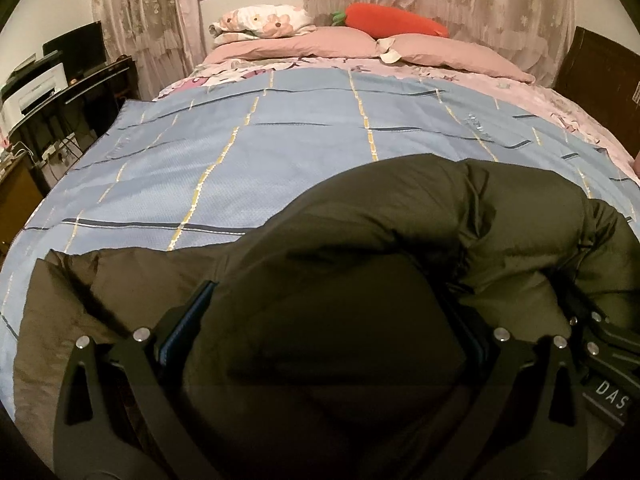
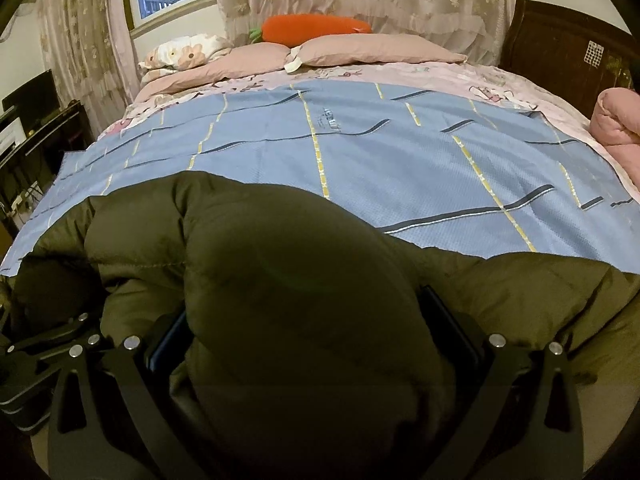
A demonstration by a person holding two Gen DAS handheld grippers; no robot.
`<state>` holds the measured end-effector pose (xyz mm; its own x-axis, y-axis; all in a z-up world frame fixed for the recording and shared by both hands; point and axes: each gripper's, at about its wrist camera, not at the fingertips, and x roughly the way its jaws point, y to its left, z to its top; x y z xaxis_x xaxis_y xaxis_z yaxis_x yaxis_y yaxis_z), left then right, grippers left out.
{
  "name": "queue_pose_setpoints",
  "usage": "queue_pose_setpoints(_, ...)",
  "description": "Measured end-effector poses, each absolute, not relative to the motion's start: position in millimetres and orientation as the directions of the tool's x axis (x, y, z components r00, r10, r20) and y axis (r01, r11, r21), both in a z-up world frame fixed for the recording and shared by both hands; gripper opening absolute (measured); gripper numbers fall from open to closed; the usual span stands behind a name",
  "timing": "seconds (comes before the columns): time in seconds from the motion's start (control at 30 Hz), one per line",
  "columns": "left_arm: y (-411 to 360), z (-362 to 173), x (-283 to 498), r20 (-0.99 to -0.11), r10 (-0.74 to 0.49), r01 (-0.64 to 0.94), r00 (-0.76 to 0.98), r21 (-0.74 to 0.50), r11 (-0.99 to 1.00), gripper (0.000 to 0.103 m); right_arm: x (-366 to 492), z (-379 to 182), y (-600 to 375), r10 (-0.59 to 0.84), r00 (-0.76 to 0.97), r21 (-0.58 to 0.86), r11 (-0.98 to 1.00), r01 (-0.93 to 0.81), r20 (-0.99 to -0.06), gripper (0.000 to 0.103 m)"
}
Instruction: Fold large clothes
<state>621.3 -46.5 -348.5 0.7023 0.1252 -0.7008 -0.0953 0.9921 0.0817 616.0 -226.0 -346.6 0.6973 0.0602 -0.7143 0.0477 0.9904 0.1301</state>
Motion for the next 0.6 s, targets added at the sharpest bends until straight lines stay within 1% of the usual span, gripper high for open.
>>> queue_pose_setpoints(0.27, -47, -350, 623, -0.697, 0.130, -0.098, 0.705, 0.085, 0.992, 0.101, 618, -347, -228, 0.069, 0.694, 0.145, 0.988, 0.052, -0.717, 0.102)
queue_pose_setpoints(0.33, -49, -345, 627, -0.716, 0.135, -0.094, 0.685, 0.097, 0.991, 0.101, 619, -341, -228, 0.080, 0.680, 0.152, 0.987, 0.047, -0.729, 0.102)
queue_pose_setpoints(0.4, -47, -331, 632, -0.752, 0.125, -0.071, 0.647, 0.105, 0.992, 0.101, 616, -319, -237, 0.135, 0.648, 0.207, 0.978, 0.037, -0.750, 0.102)
queue_pose_setpoints(0.43, -47, -318, 630, -0.767, 0.119, -0.054, 0.631, 0.110, 0.992, 0.101, 609, -305, -243, 0.167, 0.656, 0.255, 0.966, 0.040, -0.736, 0.102)
queue_pose_setpoints(0.47, -45, -293, 617, -0.753, 0.099, -0.043, 0.650, 0.094, 0.995, 0.101, 596, -287, -250, 0.206, 0.684, 0.312, 0.949, 0.034, -0.700, 0.102)
queue_pose_setpoints(0.5, -41, -272, 600, -0.723, 0.083, -0.041, 0.686, 0.076, 0.996, 0.101, 570, -257, -259, 0.254, 0.728, 0.373, 0.928, 0.002, -0.637, 0.102)
queue_pose_setpoints(0.57, -34, -221, 542, -0.649, 0.039, -0.016, 0.760, 0.041, 0.999, 0.101, 523, -217, -269, 0.292, 0.774, 0.402, 0.914, -0.053, -0.562, 0.102)
queue_pose_setpoints(0.6, -31, -204, 515, -0.632, 0.013, 0.003, 0.775, 0.023, 1.000, 0.101, 481, -192, -278, 0.318, 0.798, 0.421, 0.903, -0.089, -0.512, 0.102)
